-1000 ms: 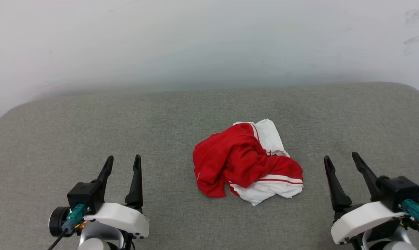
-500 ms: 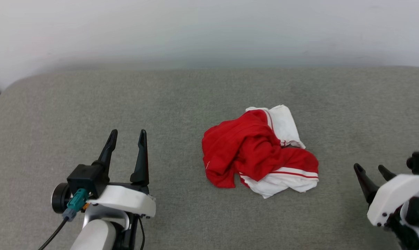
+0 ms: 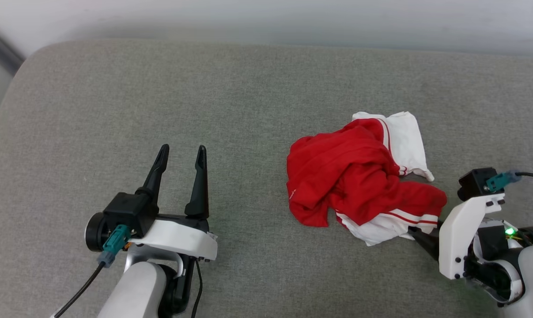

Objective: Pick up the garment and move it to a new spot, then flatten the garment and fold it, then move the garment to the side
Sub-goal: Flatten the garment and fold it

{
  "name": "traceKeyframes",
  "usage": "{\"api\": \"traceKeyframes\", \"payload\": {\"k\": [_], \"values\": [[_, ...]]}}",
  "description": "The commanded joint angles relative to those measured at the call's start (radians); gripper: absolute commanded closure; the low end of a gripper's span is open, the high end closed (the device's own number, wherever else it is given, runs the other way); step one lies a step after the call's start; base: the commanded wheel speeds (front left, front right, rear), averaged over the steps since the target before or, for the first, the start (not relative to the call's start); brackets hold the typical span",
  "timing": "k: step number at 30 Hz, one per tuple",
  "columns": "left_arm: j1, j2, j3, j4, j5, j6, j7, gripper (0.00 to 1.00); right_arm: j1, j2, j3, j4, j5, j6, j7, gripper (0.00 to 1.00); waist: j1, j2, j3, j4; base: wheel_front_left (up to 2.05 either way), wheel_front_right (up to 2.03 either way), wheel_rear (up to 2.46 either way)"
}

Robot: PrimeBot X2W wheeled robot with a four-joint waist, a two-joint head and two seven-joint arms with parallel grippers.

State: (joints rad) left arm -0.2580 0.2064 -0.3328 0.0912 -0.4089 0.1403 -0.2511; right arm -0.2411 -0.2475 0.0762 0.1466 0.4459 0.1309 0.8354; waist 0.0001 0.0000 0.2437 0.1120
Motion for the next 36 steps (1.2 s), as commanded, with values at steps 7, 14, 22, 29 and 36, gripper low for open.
{"api": "traceKeyframes", "payload": {"k": [7, 14, 22, 29, 36], "values": [[-0.017, -0.009, 0.004, 0.03, 0.009, -0.005, -0.01, 0.0, 0.002, 0.012, 0.087, 0.164, 0.042, 0.0, 0.013, 1.0, -0.0001, 0.0, 0.012, 0.017, 0.0, 0.0, 0.0], [0.013, 0.006, 0.022, 0.044, 0.002, -0.003, -0.013, 0.0, -0.058, -0.064, 0.097, 0.03, 0.042, 0.0, -0.077, 1.0, -0.0001, 0.0, -0.034, -0.023, 0.0, 0.0, 0.0], [0.057, 0.024, 0.04, 0.033, -0.013, 0.01, -0.01, 0.0, 0.06, -0.106, -0.035, -0.184, -0.006, 0.0, -0.084, 1.0, -0.0001, 0.0, -0.081, -0.086, 0.0, 0.0, 0.0], [0.101, 0.036, 0.052, 0.032, -0.028, 0.024, 0.005, 0.0, 0.272, -0.029, -0.125, -0.155, -0.041, 0.0, -0.043, 1.0, -0.0001, 0.0, -0.107, -0.116, 0.0, 0.0, 0.0], [0.127, 0.042, 0.051, 0.021, -0.037, 0.036, 0.022, 0.0, 0.322, 0.07, -0.157, -0.005, -0.061, 0.0, -0.233, 0.0, -0.0001, 0.0, -0.118, -0.12, 0.0, 0.0, 0.0]]}}
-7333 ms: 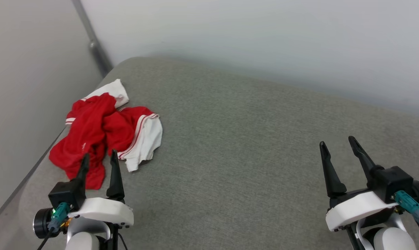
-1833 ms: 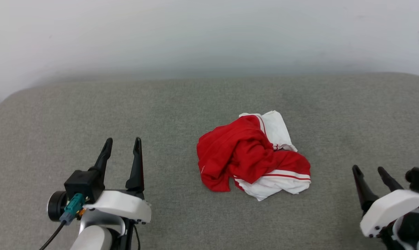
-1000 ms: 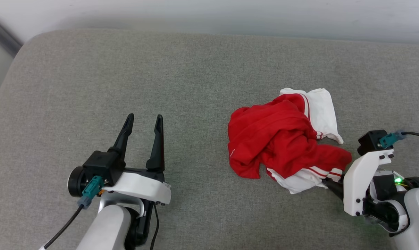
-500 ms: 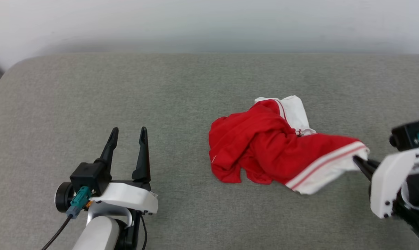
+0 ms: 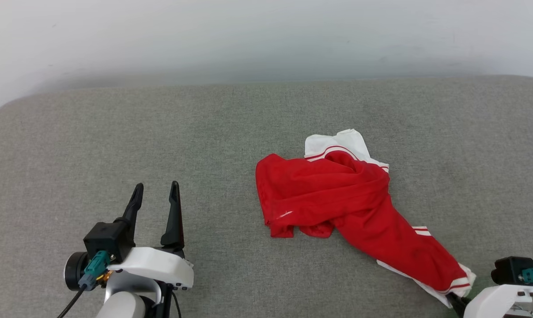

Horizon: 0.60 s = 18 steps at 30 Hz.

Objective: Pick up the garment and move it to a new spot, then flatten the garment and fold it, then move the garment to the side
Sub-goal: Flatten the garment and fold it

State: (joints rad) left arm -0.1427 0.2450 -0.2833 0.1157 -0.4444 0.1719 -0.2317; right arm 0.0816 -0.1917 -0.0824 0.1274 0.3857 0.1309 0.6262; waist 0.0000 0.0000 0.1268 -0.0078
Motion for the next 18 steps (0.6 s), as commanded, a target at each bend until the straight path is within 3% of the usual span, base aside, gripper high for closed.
{"api": "traceKeyframes", "payload": {"k": [1, 10, 18], "values": [[0.015, 0.006, 0.001, -0.005, -0.003, 0.006, 0.004, 0.0, -0.005, 0.019, 0.0, 0.017, -0.004, 0.0, -0.069, 0.0, 0.0, 0.0, -0.004, -0.001, 0.0, 0.0, 0.0], [0.05, 0.017, 0.008, -0.014, -0.016, 0.021, 0.015, 0.0, 0.013, 0.026, -0.029, -0.1, -0.061, 0.0, -0.43, 0.0, 0.0, 0.0, -0.051, -0.002, 0.0, 0.0, 0.0], [0.079, 0.028, 0.004, -0.021, -0.021, 0.028, 0.035, 0.0, 0.015, 0.043, -0.027, -0.186, -0.141, 0.0, -0.579, 0.0, 0.0, 0.0, -0.09, -0.002, 0.0, 0.0, 0.0]]}}
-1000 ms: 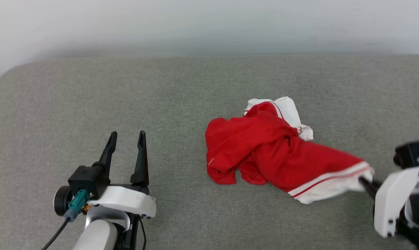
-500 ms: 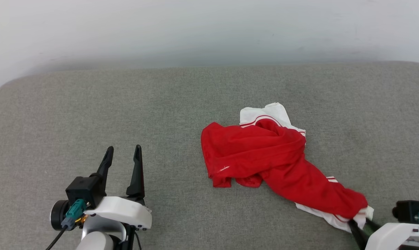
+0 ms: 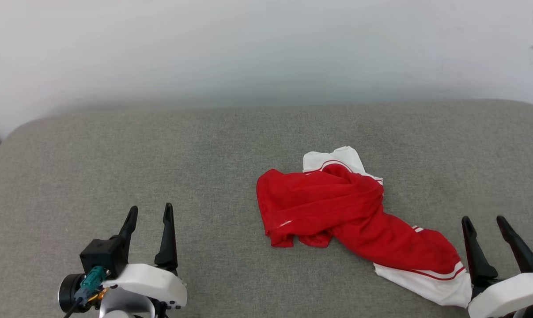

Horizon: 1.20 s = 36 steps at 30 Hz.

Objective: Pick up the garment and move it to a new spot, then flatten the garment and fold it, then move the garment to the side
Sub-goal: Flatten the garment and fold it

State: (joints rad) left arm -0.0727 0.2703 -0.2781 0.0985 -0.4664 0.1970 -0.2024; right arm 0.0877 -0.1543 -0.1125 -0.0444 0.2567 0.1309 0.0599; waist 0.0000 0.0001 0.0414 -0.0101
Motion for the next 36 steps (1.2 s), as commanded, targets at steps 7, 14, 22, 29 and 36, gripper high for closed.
{"api": "traceKeyframes", "payload": {"k": [7, 14, 22, 29, 36], "values": [[-0.027, 0.017, -0.026, -0.044, 0.016, -0.009, 0.031, 0.0, 0.007, 0.02, 0.035, -0.097, -0.049, 0.0, -0.012, 0.0, 0.0, -0.0001, 0.007, -0.015, 0.0, 0.0, 0.0], [-0.2, -0.001, -0.108, -0.03, 0.032, -0.082, 0.118, 0.0, -0.057, 0.039, 0.079, -0.167, -0.056, 0.0, 0.002, 0.0, 0.0, -0.0001, 0.094, -0.06, 0.0, 0.0, 0.0], [-0.421, -0.003, -0.197, 0.104, 0.004, -0.196, 0.351, 0.0, -0.118, 0.045, 0.111, -0.191, -0.059, 0.0, -0.009, 0.0, 0.0, -0.0001, 0.18, -0.113, 0.0, 0.0, 0.0], [-0.552, 0.036, -0.258, 0.278, -0.039, -0.271, 0.65, 0.0, -0.144, 0.053, 0.133, -0.172, -0.051, 0.0, -0.027, 0.0, 0.0, -0.0001, 0.24, -0.16, 0.0, 0.0, 0.0], [-0.574, 0.054, -0.325, 0.394, -0.103, -0.303, 0.913, 0.0, -0.159, 0.056, 0.141, -0.156, -0.05, 0.0, -0.052, 0.0, 0.0, -0.0001, 0.273, -0.181, 0.0, 0.0, 0.0]]}}
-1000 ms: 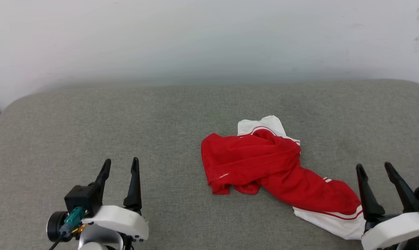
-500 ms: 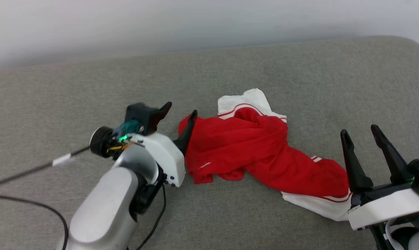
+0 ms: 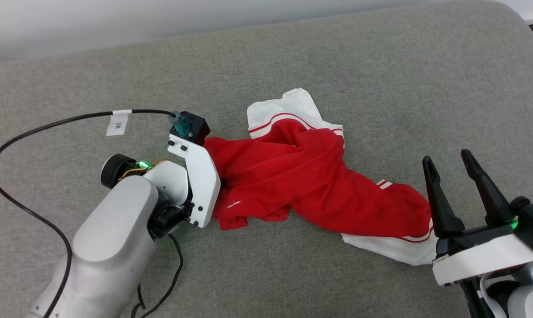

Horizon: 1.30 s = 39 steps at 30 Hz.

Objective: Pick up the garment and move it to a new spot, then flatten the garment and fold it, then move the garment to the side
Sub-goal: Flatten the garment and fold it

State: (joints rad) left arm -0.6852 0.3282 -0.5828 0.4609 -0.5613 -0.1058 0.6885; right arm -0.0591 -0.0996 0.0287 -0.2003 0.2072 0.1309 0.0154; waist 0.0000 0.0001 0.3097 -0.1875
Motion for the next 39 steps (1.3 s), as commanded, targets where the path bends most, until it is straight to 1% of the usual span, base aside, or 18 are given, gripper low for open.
{"api": "traceKeyframes", "payload": {"k": [1, 2, 3, 4, 6, 9, 13, 17, 19, 24, 30, 33, 37, 39], "values": [[0.041, -0.005, -0.029, 0.038, -0.015, -0.004, 0.048, 0.01, -0.015, 0.002, 0.001, 0.001, 0.0, 0.0, -0.009, 0.0, 0.0, -0.0001, 0.006, -0.005, 0.0, 0.0, 0.0], [0.041, -0.003, -0.038, 0.041, -0.015, -0.007, 0.063, 0.47, -0.019, 0.003, 0.001, 0.002, 0.0, 0.0, -0.013, 0.0, 0.0, -0.0001, 0.008, -0.006, 0.0, 0.0, 0.0], [0.046, -0.007, -0.041, 0.041, -0.024, -0.009, 0.071, 0.78, -0.022, 0.003, 0.001, 0.004, -0.001, 0.0, -0.014, 0.0, 0.0, -0.0001, 0.008, -0.006, 0.0, 0.0, 0.0], [0.046, -0.009, -0.045, 0.038, -0.028, -0.01, 0.073, 1.0, -0.024, 0.004, -0.001, 0.006, -0.002, 0.0, -0.016, 0.0, 0.0, -0.0001, 0.008, -0.004, 0.0, 0.0, 0.0], [0.044, -0.009, -0.048, 0.025, -0.026, -0.011, 0.055, 1.0, -0.022, 0.005, -0.005, 0.008, -0.004, 0.0, -0.019, 0.0, 0.0, -0.0001, 0.001, 0.002, 0.0, 0.0, 0.0], [0.029, 0.002, -0.029, -0.012, -0.003, 0.005, -0.017, 1.0, -0.016, 0.004, -0.015, 0.012, -0.01, 0.0, -0.02, 0.0, 0.0, -0.0001, -0.019, 0.022, 0.0, 0.0, 0.0], [0.046, 0.016, 0.005, -0.086, 0.024, 0.052, -0.129, 1.0, -0.002, -0.001, -0.028, 0.008, -0.014, 0.0, -0.008, 0.0, 0.0, -0.0001, -0.058, 0.062, 0.0, 0.0, 0.0], [0.134, 0.044, 0.037, -0.189, 0.019, 0.1, -0.2, 1.0, 0.014, -0.002, -0.045, -0.002, -0.019, 0.0, 0.007, 0.0, 0.0, -0.0001, -0.098, 0.108, 0.0, 0.0, 0.0], [0.195, 0.065, 0.055, -0.251, 0.012, 0.13, -0.222, 1.0, 0.027, -0.001, -0.053, -0.007, -0.021, 0.0, 0.014, 0.0, 0.0, -0.0001, -0.114, 0.13, 0.0, 0.0, 0.0], [0.413, 0.1, 0.095, -0.392, -0.019, 0.224, -0.258, 1.0, 0.055, 0.001, -0.074, -0.02, -0.026, 0.0, 0.032, 0.0, 0.0, -0.0001, -0.156, 0.179, 0.0, 0.0, 0.0], [0.685, 0.112, 0.136, -0.487, -0.099, 0.321, -0.267, 1.0, 0.104, -0.001, -0.087, -0.027, -0.026, 0.0, 0.058, 0.0, 0.0, -0.0001, -0.205, 0.219, 0.0, 0.0, 0.0], [0.799, 0.112, 0.153, -0.507, -0.135, 0.357, -0.271, 1.0, 0.129, 0.002, -0.095, -0.033, -0.026, 0.0, 0.069, 0.0, 0.0, -0.0001, -0.226, 0.236, 0.0, 0.0, 0.0], [0.885, 0.102, 0.159, -0.524, -0.165, 0.379, -0.28, 1.0, 0.151, 0.007, -0.098, -0.044, -0.025, 0.0, 0.079, 0.0, 0.0, -0.0001, -0.237, 0.249, 0.0, 0.0, 0.0], [0.895, 0.093, 0.159, -0.531, -0.166, 0.377, -0.295, 0.0, 0.156, 0.008, -0.095, -0.048, -0.022, 0.0, 0.083, 0.0, 0.0, -0.0001, -0.239, 0.252, 0.0, 0.0, 0.0]]}}
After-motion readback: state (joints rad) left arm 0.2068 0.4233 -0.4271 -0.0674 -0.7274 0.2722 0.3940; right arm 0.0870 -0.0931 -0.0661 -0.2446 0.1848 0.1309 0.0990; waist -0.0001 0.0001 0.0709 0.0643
